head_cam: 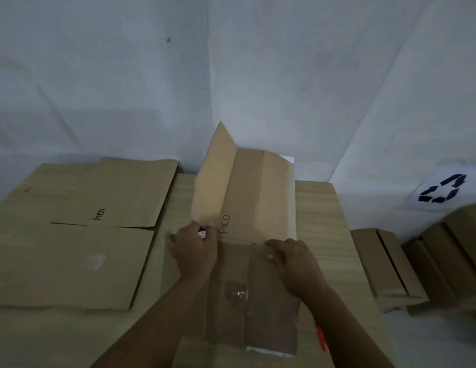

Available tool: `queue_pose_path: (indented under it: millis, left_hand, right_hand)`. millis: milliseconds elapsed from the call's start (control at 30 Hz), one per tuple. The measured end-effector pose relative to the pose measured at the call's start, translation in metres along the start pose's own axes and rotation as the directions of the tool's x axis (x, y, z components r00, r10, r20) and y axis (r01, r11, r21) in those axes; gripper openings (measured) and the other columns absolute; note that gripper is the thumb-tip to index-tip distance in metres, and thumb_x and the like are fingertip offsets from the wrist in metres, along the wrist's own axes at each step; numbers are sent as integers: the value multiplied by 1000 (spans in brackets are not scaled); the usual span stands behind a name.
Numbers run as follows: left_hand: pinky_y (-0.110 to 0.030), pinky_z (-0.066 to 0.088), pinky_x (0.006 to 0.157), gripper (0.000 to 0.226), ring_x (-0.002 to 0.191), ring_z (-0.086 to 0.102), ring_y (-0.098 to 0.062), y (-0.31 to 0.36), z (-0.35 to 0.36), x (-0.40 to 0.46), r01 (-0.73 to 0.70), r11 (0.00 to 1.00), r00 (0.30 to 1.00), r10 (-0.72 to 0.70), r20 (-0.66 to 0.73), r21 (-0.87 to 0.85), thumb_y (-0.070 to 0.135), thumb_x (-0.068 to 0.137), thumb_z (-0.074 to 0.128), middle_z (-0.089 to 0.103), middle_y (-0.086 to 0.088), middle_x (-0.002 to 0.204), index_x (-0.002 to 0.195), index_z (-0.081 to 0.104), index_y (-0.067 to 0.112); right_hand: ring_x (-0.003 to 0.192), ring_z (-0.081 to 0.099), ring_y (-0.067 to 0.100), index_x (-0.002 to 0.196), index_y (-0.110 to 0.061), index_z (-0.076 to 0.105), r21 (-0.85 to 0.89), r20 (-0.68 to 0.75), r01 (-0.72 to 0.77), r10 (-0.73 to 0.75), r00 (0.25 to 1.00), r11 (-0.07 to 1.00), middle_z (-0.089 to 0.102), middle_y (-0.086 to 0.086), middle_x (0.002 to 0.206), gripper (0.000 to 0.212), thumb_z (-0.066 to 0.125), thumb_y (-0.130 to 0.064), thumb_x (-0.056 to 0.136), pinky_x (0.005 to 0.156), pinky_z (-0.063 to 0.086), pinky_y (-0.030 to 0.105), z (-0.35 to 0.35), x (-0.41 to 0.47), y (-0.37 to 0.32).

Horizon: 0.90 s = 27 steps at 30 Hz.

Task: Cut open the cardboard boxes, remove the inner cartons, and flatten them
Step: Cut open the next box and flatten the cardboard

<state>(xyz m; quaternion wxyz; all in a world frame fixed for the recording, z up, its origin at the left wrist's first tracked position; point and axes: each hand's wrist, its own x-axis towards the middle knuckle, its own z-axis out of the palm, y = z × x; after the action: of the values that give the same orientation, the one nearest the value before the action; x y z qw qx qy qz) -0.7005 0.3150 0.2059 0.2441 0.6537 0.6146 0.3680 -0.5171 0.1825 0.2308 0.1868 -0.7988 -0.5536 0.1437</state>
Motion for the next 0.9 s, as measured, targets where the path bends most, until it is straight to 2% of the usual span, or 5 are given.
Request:
queue_pose_path:
  millis: [200,333,533,667,900]
  left_hand:
    - [-34,51,68,27,66,63,-20,-36,5,1,248,962,964,-234,125,-115,25,79,79,61,6,59,59,62,18]
    - [-26,38,75,15,86,65,-25,-51,8,3,423,906,888,-417,196,9,26,81,78,64,3,72,70,68,22]
    - [-34,50,80,27,93,66,-30,-87,20,-3,408,875,852,-467,237,259,43,81,73,72,-5,98,93,74,20]
    - [-40,51,76,39,96,61,-36,-101,25,-7,480,775,807,-574,140,411,49,78,69,62,-12,107,106,67,23]
    - [-43,52,86,31,102,60,-39,-109,15,-18,448,792,833,-538,128,416,36,90,64,63,-17,110,110,66,13]
  right_hand:
    - [101,55,31,125,-17,68,35,8,-85,85,996,996,67,9,106,33,67,-24,93,88,48,40,49,-2,21]
    - [113,51,27,130,-25,64,-76,29,-132,135,990,988,65,0,119,37,61,-35,94,95,43,41,67,-3,28]
    - [133,35,27,148,-29,33,-111,19,-418,422,906,902,39,3,145,71,64,-52,89,105,36,41,77,-12,26]
    - [133,41,32,155,-19,10,-77,68,-534,539,840,842,43,11,146,86,54,-58,93,105,36,44,89,-22,29]
    - [124,45,40,144,-16,24,44,145,-610,599,787,791,45,21,135,77,65,-49,88,104,39,45,87,-16,36]
